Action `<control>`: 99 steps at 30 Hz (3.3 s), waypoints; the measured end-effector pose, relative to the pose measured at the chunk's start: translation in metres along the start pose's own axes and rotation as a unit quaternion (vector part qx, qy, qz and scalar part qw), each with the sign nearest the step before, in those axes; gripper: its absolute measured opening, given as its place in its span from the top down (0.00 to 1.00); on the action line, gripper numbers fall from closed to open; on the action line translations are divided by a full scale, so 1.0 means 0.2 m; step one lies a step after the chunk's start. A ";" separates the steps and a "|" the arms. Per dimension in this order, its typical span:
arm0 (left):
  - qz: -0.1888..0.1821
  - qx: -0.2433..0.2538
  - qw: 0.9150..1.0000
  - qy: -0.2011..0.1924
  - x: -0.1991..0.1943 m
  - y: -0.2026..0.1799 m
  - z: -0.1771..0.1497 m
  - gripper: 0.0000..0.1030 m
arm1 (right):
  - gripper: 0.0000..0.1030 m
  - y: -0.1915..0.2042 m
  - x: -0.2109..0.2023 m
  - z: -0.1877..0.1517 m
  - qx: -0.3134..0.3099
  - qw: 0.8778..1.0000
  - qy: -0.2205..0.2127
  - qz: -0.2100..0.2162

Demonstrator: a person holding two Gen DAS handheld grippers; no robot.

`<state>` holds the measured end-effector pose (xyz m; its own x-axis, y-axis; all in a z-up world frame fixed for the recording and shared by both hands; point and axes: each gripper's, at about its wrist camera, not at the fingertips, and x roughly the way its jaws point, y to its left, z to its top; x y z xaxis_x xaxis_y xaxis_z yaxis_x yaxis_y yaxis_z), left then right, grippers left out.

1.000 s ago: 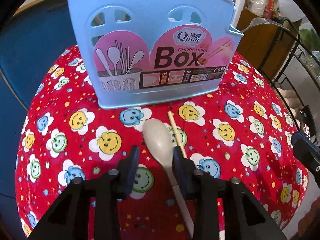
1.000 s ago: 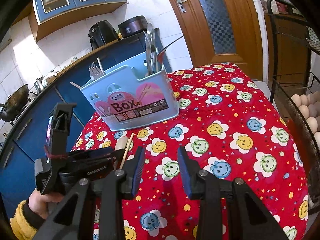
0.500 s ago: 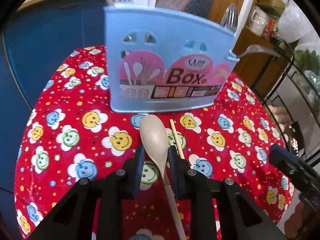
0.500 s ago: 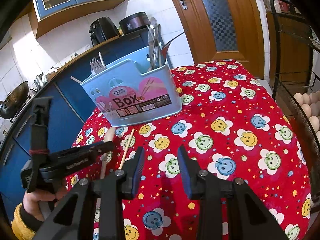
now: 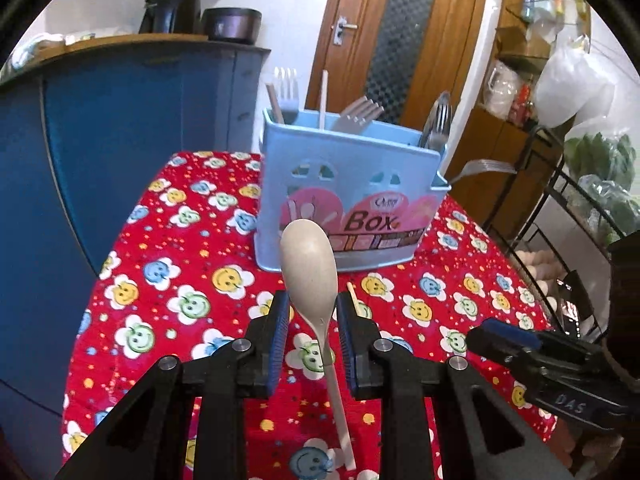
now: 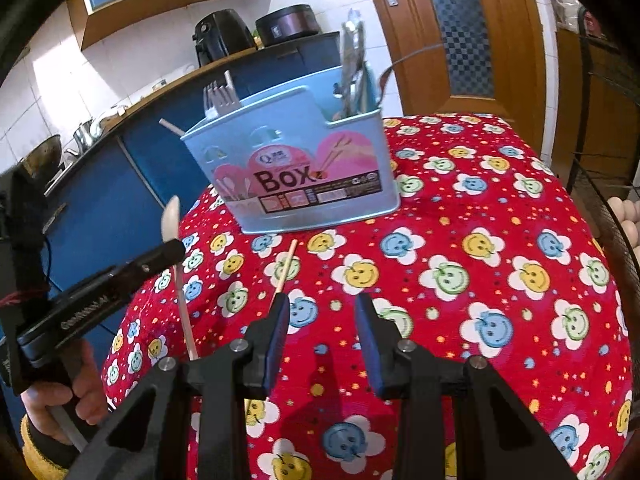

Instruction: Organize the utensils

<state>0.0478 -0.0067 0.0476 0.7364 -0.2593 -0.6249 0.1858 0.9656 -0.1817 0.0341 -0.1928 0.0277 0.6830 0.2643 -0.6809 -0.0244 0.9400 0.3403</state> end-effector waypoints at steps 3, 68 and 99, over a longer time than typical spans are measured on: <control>0.002 -0.002 1.000 -0.009 -0.03 0.03 0.01 0.76 | 0.64 0.04 0.04 0.02 -0.013 1.000 0.011 0.001; 0.082 -0.060 0.993 0.052 0.00 0.41 0.07 0.90 | 0.94 0.13 0.10 0.26 -0.068 0.991 0.113 0.000; 0.115 -0.116 0.962 0.218 0.56 0.55 0.23 0.80 | 0.94 -0.06 0.09 0.26 -0.043 0.994 0.105 0.011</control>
<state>0.1815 0.0718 -0.0078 0.3889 -0.0700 -0.9186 -0.1381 0.9814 -0.1333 0.0859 -0.2114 0.0448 0.5153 0.3154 -0.7969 -0.1060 0.9461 0.3059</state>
